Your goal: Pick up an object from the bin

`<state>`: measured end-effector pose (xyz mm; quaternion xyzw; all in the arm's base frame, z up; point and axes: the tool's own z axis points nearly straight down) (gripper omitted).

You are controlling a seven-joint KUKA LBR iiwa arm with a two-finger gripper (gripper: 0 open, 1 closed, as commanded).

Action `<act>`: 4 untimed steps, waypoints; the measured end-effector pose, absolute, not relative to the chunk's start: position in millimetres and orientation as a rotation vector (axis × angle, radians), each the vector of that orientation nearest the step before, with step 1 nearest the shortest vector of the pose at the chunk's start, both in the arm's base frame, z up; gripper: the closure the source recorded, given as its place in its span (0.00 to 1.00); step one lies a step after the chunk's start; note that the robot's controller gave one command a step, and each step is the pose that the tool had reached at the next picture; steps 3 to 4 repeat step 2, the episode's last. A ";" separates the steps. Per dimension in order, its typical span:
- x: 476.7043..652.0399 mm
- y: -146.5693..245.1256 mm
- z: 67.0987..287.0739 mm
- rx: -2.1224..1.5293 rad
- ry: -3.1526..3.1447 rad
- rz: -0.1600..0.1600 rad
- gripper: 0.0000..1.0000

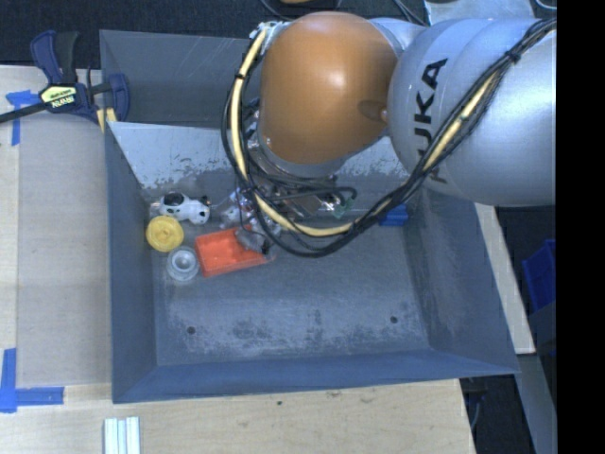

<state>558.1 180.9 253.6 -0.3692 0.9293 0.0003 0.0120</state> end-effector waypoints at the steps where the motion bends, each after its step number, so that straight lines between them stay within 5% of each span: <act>1: 506.0 153.1 234.6 -1.209 2.876 0.001 1.00; 2: 535.2 144.9 333.1 -1.333 2.805 -0.005 1.00; 4: 535.2 144.9 333.1 -1.333 2.805 -0.005 1.00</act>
Offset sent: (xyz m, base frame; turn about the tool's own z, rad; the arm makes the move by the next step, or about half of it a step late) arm -0.0506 -0.0264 -0.0181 -0.0429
